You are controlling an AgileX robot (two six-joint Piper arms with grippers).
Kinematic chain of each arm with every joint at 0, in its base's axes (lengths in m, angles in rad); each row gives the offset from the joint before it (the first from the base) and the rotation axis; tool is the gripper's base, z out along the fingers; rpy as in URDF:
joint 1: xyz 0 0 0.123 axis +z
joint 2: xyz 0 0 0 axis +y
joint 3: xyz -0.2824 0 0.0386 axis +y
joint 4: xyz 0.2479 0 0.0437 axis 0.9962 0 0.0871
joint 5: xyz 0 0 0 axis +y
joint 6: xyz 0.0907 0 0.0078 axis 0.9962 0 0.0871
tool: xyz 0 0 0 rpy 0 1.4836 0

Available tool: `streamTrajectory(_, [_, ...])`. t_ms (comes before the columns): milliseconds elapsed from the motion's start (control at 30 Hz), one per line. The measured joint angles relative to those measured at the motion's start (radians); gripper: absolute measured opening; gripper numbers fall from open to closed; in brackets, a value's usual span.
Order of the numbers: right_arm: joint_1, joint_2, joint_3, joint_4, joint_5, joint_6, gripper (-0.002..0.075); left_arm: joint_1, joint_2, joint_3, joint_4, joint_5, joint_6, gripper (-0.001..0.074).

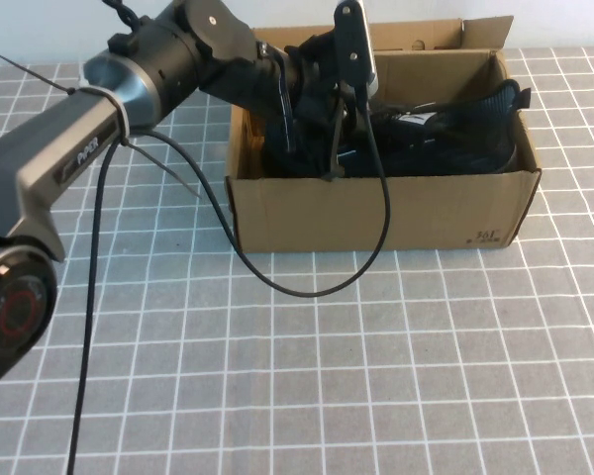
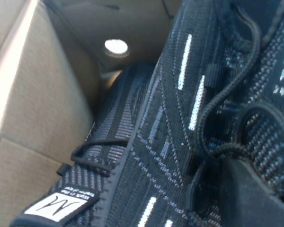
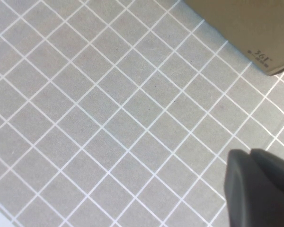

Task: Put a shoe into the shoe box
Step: Place the shoe in the shoe box

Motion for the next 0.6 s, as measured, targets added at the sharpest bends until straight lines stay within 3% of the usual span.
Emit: streamTrajectory(600, [0.000,0.000,0.000,0.029,-0.002,-0.012,-0.0016,0.022,0.100,-0.007,-0.026,0.032,-0.021,0.0029])
